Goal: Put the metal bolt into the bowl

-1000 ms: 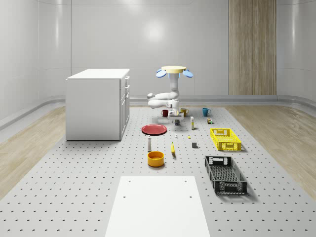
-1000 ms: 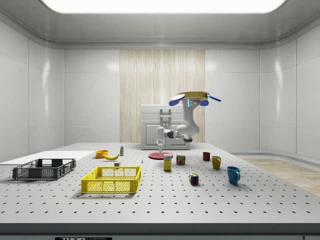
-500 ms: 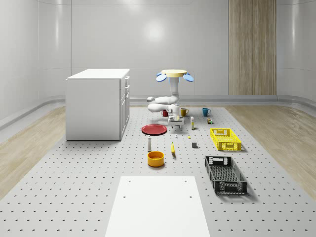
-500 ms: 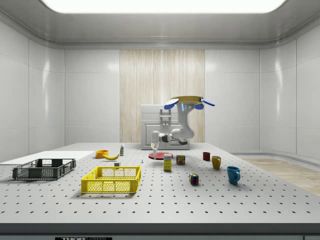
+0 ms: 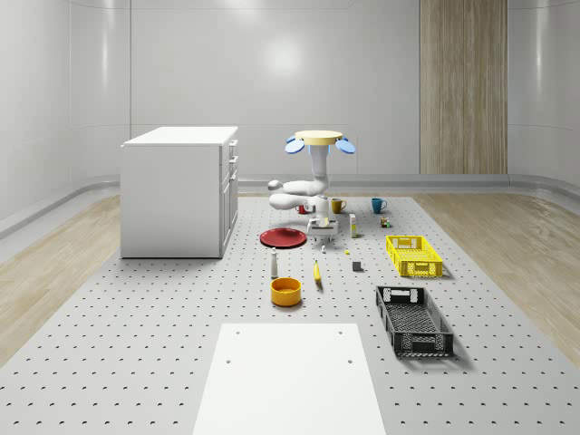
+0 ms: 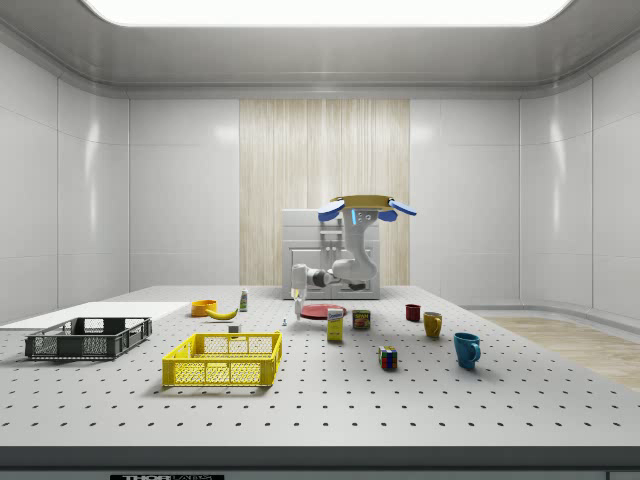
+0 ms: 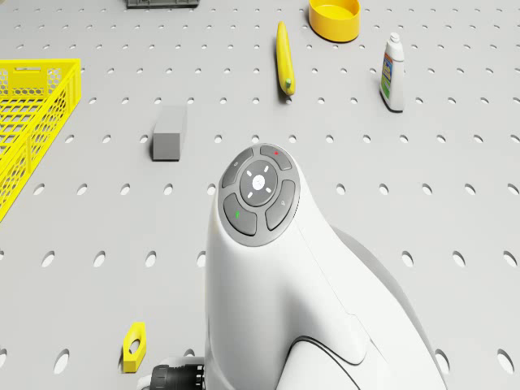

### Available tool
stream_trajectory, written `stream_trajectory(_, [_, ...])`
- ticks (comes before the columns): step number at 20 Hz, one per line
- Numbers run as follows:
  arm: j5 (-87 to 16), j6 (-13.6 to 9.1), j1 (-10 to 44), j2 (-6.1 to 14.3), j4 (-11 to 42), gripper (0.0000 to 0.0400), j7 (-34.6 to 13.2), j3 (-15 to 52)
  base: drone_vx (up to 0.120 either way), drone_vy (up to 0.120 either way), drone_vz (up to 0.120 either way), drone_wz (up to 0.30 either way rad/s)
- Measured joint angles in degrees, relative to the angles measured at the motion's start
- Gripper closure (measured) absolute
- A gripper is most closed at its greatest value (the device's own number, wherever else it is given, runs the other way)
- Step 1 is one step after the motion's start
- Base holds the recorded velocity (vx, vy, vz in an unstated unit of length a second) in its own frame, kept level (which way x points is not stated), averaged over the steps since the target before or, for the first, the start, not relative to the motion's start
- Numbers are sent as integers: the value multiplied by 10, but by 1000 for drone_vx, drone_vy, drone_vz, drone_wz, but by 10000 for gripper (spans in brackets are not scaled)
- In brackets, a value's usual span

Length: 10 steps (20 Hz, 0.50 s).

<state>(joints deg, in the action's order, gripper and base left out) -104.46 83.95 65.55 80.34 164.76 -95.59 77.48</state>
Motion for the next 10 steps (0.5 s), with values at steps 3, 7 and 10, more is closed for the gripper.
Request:
stream_trajectory(3, [2,4,1,5,0,0,-1,1,120,0,0,0])
stream_trajectory(7, [4,10,2,10,-1,0,-2,2,120,0,0,0])
stream_trajectory(10, [6,13,3,14,-1,0,-3,3,120,0,0,0])
